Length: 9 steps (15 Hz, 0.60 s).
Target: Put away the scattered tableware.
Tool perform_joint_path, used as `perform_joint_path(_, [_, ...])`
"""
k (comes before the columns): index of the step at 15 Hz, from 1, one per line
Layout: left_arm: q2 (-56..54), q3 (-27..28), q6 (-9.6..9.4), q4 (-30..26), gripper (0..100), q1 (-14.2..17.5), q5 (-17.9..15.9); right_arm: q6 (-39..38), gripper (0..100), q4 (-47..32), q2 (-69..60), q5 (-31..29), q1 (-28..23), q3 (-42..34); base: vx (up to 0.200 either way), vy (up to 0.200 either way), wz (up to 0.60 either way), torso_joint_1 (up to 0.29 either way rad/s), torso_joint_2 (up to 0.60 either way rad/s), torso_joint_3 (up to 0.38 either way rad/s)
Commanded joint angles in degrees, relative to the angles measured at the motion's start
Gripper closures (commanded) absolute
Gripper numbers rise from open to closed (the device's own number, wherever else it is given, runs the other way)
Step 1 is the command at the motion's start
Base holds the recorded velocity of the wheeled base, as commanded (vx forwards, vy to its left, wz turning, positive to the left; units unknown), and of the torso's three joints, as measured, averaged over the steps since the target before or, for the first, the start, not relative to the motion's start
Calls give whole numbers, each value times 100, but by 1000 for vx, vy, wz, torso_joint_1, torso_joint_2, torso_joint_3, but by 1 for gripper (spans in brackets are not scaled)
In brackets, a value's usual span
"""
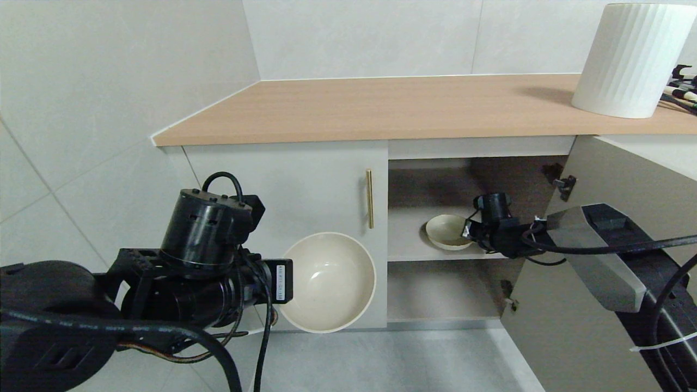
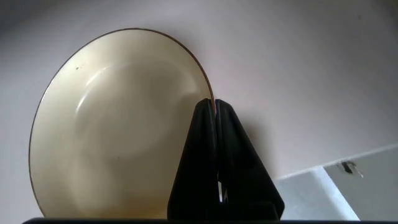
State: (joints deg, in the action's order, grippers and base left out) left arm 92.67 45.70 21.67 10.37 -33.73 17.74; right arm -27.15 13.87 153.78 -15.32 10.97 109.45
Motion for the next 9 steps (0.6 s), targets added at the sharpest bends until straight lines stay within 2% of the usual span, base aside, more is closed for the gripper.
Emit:
perform_joint_path(1, [5,0,3,0,100,-2,2,-1,100,-7,117,-6,1,173,0,0,0,0,0,0])
perform_joint_path(4, [14,0,3,8,100,-2,2,-1,100,-271,328,-208,-7,514,0,0,0,0,0,0])
perform_joint_path(7, [23,0,3,8,100,-2,2,-1,100,-341,380,-243,-7,514,0,0,0,0,0,0])
perform_joint_path(8, [14,0,3,8,100,-2,2,-10,0,-341,380,-243,-7,514,0,0,0,0,0,0])
perform_joint_path(9, [14,0,3,0,100,-2,2,-19,0,-341,380,-243,1,514,0,0,0,0,0,0])
